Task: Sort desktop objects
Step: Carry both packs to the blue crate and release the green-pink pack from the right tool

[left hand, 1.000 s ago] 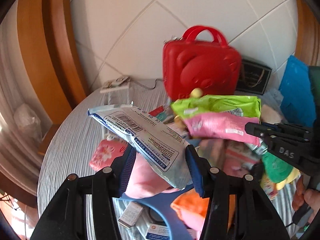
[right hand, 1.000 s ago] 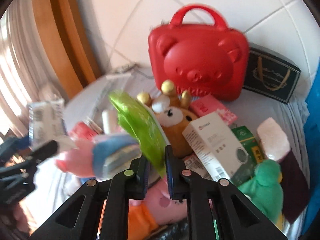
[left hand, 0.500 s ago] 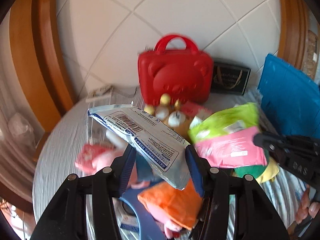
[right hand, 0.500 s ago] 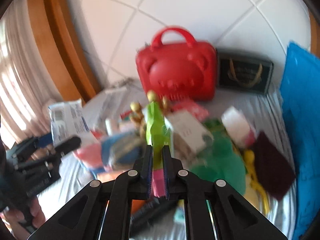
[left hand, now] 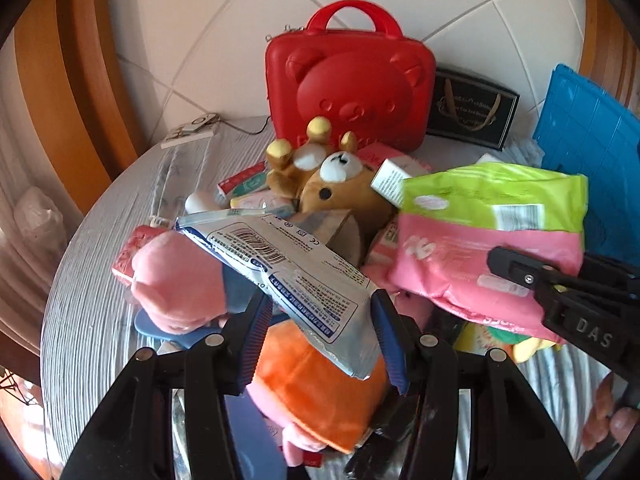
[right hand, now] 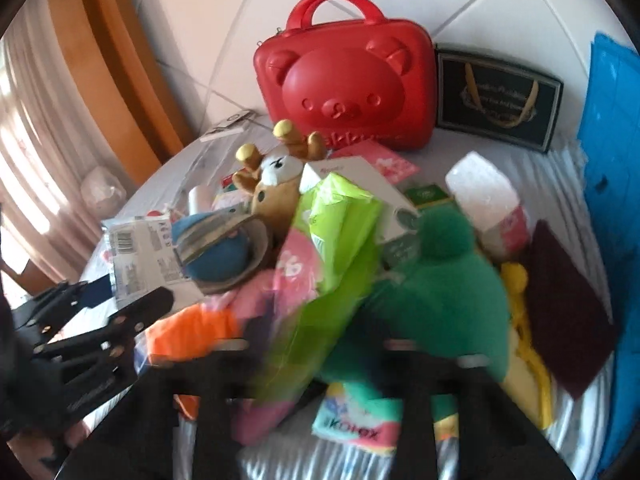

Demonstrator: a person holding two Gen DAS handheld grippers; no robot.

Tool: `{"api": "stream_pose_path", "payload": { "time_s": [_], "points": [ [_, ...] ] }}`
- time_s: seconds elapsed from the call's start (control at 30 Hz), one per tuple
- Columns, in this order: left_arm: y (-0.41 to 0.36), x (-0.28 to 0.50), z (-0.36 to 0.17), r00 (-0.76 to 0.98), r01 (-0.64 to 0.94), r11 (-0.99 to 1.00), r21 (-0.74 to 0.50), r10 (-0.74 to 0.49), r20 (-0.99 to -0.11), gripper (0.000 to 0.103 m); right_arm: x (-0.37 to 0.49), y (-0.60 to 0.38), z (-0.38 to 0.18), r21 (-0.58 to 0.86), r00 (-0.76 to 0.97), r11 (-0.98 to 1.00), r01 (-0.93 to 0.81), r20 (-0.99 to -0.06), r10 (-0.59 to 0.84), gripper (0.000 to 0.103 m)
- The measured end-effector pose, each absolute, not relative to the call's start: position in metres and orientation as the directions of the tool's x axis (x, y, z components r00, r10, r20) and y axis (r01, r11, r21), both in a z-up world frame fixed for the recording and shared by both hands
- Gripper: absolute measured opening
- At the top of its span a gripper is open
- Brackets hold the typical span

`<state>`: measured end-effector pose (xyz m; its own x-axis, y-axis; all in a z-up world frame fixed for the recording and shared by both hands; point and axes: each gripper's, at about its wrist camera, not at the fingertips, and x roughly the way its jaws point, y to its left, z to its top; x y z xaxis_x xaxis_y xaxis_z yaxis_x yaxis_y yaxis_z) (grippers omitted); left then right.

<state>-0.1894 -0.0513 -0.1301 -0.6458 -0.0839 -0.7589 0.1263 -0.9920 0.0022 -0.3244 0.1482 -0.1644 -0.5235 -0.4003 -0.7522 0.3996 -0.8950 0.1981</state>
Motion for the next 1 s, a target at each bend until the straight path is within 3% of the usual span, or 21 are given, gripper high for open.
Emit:
{"api": "stream_pose_path", "payload": {
  "time_s": [0.07,0.23,0.43,0.73,0.87,1.0],
  "points": [
    [-0.049,-0.188,-0.117,-0.668,0.123,-0.992,0.005,-0.086,-0.739,0.05,-0.322,0.152,-0.154,0.225,-0.531,-0.885,0.407,-0.73,-0.43,0.014],
    [-0.031,-0.182,-0.073,-0.741,0.086,-0.996,0.008,-0.069,-0.668,0.05,-0.307,0.175,-0.097,0.202,-0.641,-0.893,0.402,-0.634,-0.432,0.014],
    [0.027,-0.174,-0.008,-0.837,-0.049,-0.999,0.013,0.034,-0.547,0.05,-0.272,0.236,-0.018,0.16,-0.801,-0.937,0.31,-0.487,-0.348,0.014],
    [0.176,-0.164,0.061,-0.855,-0.325,-0.946,-0.005,0.296,-0.427,0.05,-0.181,0.393,0.084,0.1,-0.958,-0.994,-0.047,-0.288,0.017,0.014],
    [0.255,-0.157,0.084,-0.814,-0.444,-0.896,-0.02,0.413,-0.408,0.05,-0.144,0.46,0.108,0.087,-0.955,-0.978,-0.189,-0.246,0.163,0.014],
    [0.329,-0.154,0.094,-0.769,-0.524,-0.851,-0.01,0.478,-0.424,0.05,-0.129,0.52,0.114,0.037,-0.919,-0.95,-0.309,-0.268,0.288,0.014]
  ]
}}
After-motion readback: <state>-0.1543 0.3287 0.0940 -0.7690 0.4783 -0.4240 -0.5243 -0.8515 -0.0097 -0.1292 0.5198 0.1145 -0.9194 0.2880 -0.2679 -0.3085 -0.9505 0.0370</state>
